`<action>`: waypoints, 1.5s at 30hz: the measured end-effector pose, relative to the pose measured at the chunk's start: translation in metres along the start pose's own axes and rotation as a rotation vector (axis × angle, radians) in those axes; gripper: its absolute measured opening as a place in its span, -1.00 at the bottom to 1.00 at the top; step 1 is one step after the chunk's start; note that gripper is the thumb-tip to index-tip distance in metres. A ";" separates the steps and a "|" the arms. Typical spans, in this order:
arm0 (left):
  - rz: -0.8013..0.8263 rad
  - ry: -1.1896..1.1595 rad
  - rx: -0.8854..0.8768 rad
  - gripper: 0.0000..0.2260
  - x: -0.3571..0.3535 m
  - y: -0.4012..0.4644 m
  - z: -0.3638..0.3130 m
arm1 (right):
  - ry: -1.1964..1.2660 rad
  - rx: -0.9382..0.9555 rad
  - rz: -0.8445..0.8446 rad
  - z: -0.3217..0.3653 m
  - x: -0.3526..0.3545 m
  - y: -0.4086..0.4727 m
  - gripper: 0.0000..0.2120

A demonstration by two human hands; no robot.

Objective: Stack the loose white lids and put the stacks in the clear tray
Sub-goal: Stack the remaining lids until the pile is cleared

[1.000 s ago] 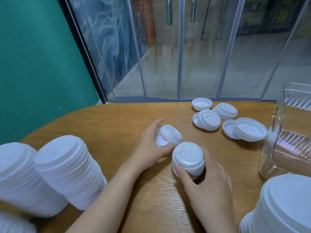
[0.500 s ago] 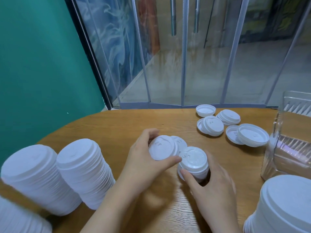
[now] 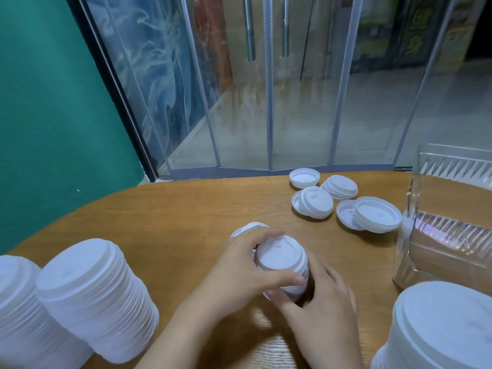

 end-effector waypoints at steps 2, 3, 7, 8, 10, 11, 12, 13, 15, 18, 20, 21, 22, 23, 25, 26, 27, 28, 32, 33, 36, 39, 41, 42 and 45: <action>0.020 0.012 0.011 -0.35 -0.003 -0.001 0.003 | -0.007 -0.002 -0.004 0.000 0.000 0.001 -0.05; 0.021 0.008 0.013 -0.35 -0.004 -0.003 0.005 | -0.012 -0.001 -0.005 0.000 0.001 0.001 -0.04; 0.048 -0.101 0.039 -0.38 -0.003 -0.008 0.012 | 0.009 0.016 0.005 0.002 0.003 0.001 0.01; 0.054 -0.123 0.042 -0.41 -0.003 -0.009 0.014 | 0.015 0.022 0.008 0.002 0.003 0.001 0.02; 0.045 -0.164 0.042 -0.43 -0.005 -0.010 0.017 | 0.030 0.026 -0.013 0.001 0.003 0.000 0.01; 0.030 -0.184 0.043 -0.43 -0.005 -0.011 0.019 | 0.040 0.025 -0.029 0.002 0.002 0.000 0.00; 0.017 -0.201 0.043 -0.42 -0.005 -0.012 0.020 | 0.044 0.024 -0.037 0.003 0.002 -0.001 -0.01; 0.007 -0.213 0.041 -0.41 -0.006 -0.012 0.022 | 0.045 0.024 -0.036 0.004 0.001 -0.001 -0.02; -0.004 -0.226 0.044 -0.41 -0.005 -0.012 0.025 | 0.041 0.027 -0.032 0.004 0.000 -0.001 -0.01; -0.004 -0.239 0.032 -0.41 -0.002 -0.011 0.028 | 0.011 0.012 -0.012 0.006 0.003 -0.001 0.01; 0.011 -0.230 0.013 -0.42 0.000 -0.011 0.027 | -0.009 0.004 0.013 0.009 0.005 0.001 0.02; 0.018 -0.220 -0.008 -0.46 0.001 -0.011 0.026 | -0.007 0.001 0.015 0.010 0.005 0.001 0.01; 0.009 -0.206 -0.041 -0.54 0.002 -0.011 0.023 | 0.003 0.000 0.010 0.011 0.005 0.001 -0.02; -0.027 -0.193 -0.088 -0.64 0.005 -0.010 0.021 | 0.010 0.002 0.004 0.011 0.005 0.001 -0.06; -0.140 -0.165 -0.188 -0.76 0.014 -0.006 0.020 | 0.023 0.011 -0.002 0.009 0.005 0.001 -0.14; -0.188 -0.118 -0.226 -0.76 0.019 -0.003 0.022 | 0.035 0.012 -0.002 0.008 0.005 0.001 -0.14; -0.218 -0.046 -0.254 -0.77 0.023 0.002 0.025 | 0.042 0.016 -0.005 0.009 0.004 0.001 -0.12; -0.228 0.028 -0.269 -0.76 0.026 0.008 0.030 | 0.047 0.020 -0.012 0.008 0.005 0.001 -0.12; -0.163 0.208 -0.166 -0.52 0.025 0.024 0.047 | 0.121 0.031 -0.083 0.007 0.005 -0.002 -0.24; -0.144 0.217 -0.137 -0.45 0.022 0.024 0.048 | 0.139 0.042 -0.086 0.005 0.005 -0.003 -0.26; -0.143 0.197 -0.075 -0.38 0.017 0.025 0.049 | 0.215 0.059 -0.081 0.004 0.006 -0.005 -0.31; -0.202 0.167 -0.057 -0.40 0.018 0.026 0.050 | 0.240 0.077 -0.070 0.006 0.006 -0.009 -0.31; -0.225 0.162 -0.078 -0.41 0.020 0.026 0.051 | 0.229 0.088 -0.058 0.006 0.007 -0.010 -0.29; -0.236 0.161 -0.093 -0.41 0.020 0.025 0.052 | 0.221 0.092 -0.056 0.005 0.007 -0.010 -0.29; -0.290 0.152 -0.154 -0.42 0.025 0.023 0.050 | 0.211 0.096 -0.044 0.005 0.008 -0.012 -0.28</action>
Point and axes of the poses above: each hand's wrist, its own y-axis towards the middle knuckle, its own x-axis out of the back of the hand, z = x × y, the point moved 3 cm from there along y, towards the middle knuckle, and after that the axes turned 13 degrees about -y, right-handed, at the moved point
